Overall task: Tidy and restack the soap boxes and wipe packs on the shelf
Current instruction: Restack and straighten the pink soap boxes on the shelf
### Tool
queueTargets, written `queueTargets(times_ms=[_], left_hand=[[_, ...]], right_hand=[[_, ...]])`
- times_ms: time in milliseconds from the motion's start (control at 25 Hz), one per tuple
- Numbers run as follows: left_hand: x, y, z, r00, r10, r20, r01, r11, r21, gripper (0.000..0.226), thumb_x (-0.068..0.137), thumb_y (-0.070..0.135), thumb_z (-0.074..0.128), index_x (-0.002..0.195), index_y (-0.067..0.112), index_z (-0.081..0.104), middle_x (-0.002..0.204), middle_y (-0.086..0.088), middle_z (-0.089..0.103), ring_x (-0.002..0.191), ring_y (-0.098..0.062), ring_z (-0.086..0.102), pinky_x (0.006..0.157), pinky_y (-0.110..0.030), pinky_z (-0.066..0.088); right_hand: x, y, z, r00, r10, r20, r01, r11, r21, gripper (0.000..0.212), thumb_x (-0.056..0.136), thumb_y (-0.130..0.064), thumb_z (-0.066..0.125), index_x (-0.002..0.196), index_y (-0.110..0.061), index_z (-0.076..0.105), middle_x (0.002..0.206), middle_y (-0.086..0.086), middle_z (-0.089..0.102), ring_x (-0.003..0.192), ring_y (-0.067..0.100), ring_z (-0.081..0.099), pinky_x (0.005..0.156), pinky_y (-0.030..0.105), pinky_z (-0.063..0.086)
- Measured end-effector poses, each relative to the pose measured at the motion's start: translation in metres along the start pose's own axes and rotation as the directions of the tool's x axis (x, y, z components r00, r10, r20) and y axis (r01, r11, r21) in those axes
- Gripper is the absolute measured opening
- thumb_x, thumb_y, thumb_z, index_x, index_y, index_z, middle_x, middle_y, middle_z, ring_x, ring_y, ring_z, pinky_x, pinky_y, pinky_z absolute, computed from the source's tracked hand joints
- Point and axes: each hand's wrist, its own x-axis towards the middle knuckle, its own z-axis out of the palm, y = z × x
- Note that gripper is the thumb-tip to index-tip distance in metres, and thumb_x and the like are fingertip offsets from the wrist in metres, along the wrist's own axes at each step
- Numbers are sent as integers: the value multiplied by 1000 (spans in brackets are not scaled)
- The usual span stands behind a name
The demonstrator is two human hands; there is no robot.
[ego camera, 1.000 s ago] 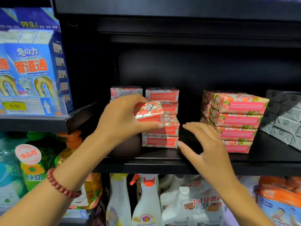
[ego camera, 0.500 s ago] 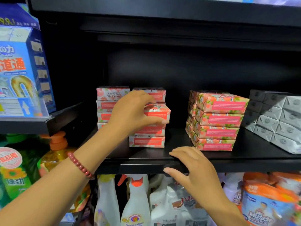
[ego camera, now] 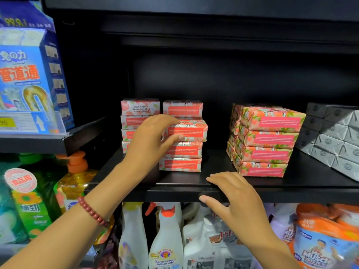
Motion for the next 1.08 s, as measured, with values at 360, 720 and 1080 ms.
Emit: queueTargets(times_ms=[360, 720, 1080], left_hand=[[-40, -15, -18, 991, -92, -98, 95, 995, 29, 46, 82, 42, 65, 120, 17, 61, 120, 1, 64, 113, -15, 56, 93, -26, 41], [-92, -53, -42, 961, -199, 193, 182, 978, 102, 49, 76, 69, 54, 101, 30, 71, 102, 19, 67, 98, 0, 58, 82, -20, 48], [-99, -58, -44, 967, -183, 177, 178, 983, 43, 62, 66, 75, 44, 101, 32, 73, 106, 19, 68, 102, 2, 56, 83, -16, 45]], right_hand=[[8, -12, -8, 998, 56, -31, -52, 990, 131, 29, 77, -30, 74, 102, -15, 69, 101, -6, 64, 95, 15, 60, 80, 22, 44], [117, -104, 2, 961, -193, -199, 238, 943, 233, 32, 84, -27, 66, 112, -11, 64, 111, 1, 63, 106, 14, 55, 90, 22, 42], [196, -144, 67, 997, -70, 20, 70, 998, 4, 36, 85, -33, 65, 104, -5, 55, 97, 11, 58, 94, 28, 54, 69, 33, 41]])
